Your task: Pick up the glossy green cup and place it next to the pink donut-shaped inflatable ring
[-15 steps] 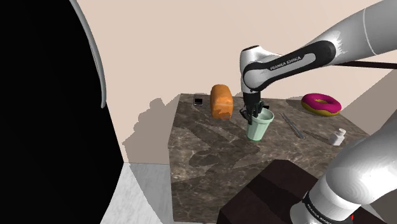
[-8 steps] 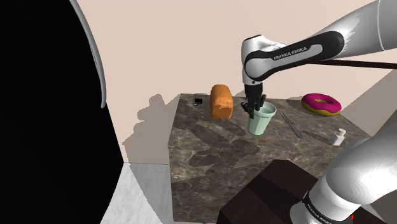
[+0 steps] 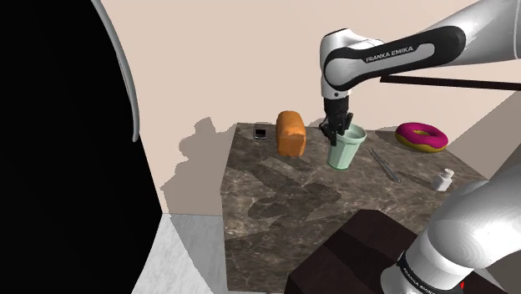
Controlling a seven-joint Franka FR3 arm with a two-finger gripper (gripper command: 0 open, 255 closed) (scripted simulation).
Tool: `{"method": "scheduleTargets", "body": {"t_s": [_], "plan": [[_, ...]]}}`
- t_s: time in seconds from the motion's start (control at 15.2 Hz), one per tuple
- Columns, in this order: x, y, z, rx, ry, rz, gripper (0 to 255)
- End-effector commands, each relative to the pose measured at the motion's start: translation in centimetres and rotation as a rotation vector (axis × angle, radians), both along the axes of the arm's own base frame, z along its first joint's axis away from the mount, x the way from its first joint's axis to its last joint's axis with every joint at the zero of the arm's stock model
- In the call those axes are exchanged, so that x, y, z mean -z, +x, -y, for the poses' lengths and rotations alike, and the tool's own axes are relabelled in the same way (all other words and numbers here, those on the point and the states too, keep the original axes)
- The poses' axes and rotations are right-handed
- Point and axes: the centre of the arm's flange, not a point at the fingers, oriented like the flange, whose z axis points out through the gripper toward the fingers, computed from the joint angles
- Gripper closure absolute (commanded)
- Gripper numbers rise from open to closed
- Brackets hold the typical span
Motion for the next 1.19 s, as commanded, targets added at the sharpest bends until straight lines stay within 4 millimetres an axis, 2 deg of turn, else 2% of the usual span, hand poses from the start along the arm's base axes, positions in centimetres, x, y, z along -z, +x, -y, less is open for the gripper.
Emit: {"method": "scheduleTargets", "body": {"t_s": [0.0, 1.12], "plan": [[-1.1, 0.0, 0.0, 0.000, 0.000, 0.000, 255], [-10.0, 0.0, 0.0, 0.000, 0.000, 0.000, 255]]}}
